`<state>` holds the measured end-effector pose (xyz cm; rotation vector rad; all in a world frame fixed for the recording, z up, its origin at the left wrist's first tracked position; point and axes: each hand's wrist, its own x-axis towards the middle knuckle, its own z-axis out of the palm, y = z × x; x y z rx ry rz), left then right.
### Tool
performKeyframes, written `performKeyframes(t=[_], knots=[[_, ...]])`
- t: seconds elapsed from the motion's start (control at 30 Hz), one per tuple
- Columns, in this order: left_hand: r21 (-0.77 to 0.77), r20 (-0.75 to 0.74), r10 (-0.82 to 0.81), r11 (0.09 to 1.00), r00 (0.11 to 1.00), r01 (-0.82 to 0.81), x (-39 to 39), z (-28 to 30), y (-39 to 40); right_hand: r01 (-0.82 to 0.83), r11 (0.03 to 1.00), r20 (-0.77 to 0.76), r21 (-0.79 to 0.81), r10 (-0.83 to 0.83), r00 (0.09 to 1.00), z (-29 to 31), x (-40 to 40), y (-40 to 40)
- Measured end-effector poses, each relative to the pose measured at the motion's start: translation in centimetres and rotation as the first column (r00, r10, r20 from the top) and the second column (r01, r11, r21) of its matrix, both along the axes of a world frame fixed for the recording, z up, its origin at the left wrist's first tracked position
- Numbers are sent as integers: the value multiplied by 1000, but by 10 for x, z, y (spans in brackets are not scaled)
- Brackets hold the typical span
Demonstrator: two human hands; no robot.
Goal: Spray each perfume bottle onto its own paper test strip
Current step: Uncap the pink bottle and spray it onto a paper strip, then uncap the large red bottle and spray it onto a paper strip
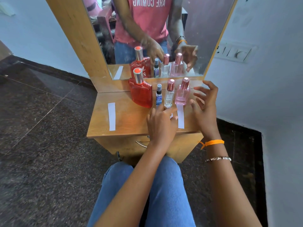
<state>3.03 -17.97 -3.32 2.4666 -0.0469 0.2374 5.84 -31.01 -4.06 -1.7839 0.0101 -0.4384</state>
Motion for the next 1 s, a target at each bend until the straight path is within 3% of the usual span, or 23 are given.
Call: performKeyframes(t=[0.07, 0.17, 0.33, 0.57, 0.77, 1.0], knots=[[-13, 0, 3, 1000, 1000, -3, -5, 0, 7, 140, 990, 17, -9, -140, 990, -5, -12, 5], [-35, -6, 14, 999, 1000, -15, -12, -1, 19, 225, 960, 11, -164, -227, 974, -13, -25, 17], [-90, 30, 85, 993, 996, -82, -22, 3, 47, 37, 960, 24, -279, -31, 999, -19, -41, 56], [-26, 68, 414, 910, 908, -413, -32, -1, 109, -216, 921, -36, -323, 217, 976, -10, -34, 119], [41, -46, 472, 882, 880, -470, -27, -10, 153, -426, 734, -168, -530, 401, 901, -3, 2, 174], [87, -25, 405, 912, 914, -401, -26, -18, 163, -474, 531, -351, -702, 321, 880, -3, 38, 198]])
